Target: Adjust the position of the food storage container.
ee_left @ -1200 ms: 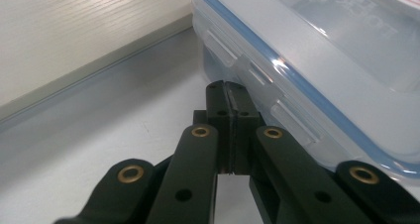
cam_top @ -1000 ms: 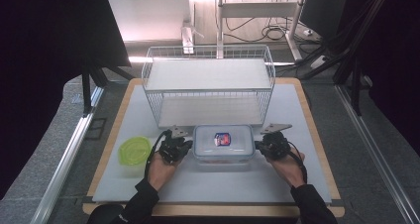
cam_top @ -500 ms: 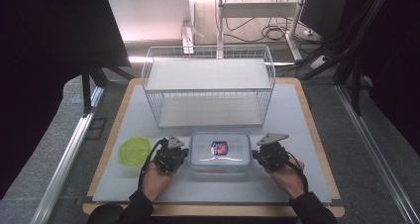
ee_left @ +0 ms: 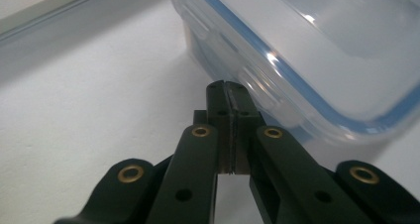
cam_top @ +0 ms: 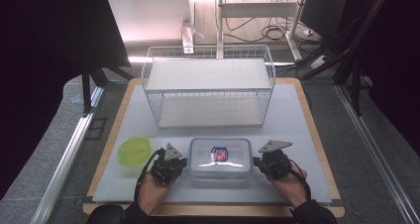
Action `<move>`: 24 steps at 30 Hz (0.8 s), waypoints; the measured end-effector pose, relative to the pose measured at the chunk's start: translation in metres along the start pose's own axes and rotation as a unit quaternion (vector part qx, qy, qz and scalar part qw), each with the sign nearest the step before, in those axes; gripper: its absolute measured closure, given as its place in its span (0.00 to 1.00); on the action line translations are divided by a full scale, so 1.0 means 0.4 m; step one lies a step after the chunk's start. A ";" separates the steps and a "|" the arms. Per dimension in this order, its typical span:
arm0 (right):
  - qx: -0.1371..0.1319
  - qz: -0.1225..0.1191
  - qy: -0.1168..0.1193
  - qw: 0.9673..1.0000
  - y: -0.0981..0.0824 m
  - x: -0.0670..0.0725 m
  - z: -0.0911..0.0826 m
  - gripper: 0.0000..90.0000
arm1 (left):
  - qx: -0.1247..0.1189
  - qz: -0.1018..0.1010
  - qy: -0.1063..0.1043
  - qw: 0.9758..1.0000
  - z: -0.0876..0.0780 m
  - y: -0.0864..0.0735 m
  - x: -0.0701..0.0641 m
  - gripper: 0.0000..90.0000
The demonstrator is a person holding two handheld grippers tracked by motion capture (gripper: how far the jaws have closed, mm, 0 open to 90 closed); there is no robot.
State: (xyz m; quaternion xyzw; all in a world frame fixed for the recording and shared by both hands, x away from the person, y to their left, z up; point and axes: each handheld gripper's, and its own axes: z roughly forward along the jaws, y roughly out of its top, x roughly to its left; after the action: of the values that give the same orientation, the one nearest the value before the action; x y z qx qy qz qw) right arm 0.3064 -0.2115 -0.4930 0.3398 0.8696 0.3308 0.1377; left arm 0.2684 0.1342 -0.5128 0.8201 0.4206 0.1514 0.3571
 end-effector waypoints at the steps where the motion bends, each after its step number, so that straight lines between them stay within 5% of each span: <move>1: -0.001 0.000 0.000 1.000 0.000 0.000 -0.002 1.00 | -0.007 0.006 0.005 1.000 -0.006 -0.002 0.001 0.99; 3: -0.009 -0.004 -0.006 1.000 0.000 -0.004 -0.013 0.96 | -0.013 0.021 0.018 1.000 -0.018 -0.005 0.008 0.89; 7: -0.031 0.006 -0.013 0.999 -0.011 -0.020 -0.041 0.84 | -0.027 0.013 0.018 0.999 -0.039 -0.012 0.024 0.72; 13: -0.048 0.014 -0.012 0.999 -0.021 -0.027 -0.061 0.62 | -0.050 0.022 0.002 0.998 -0.066 -0.024 0.028 0.45; 24: -0.074 0.023 -0.021 0.997 -0.035 -0.027 -0.083 0.37 | -0.061 0.034 -0.024 0.997 -0.084 -0.050 0.033 0.21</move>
State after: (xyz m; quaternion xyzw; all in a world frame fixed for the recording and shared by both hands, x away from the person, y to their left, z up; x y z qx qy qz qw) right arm 0.2919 -0.2424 -0.4775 0.3555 0.8317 0.3897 0.1731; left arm 0.2465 0.1680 -0.5044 0.8141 0.3734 0.1690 0.4114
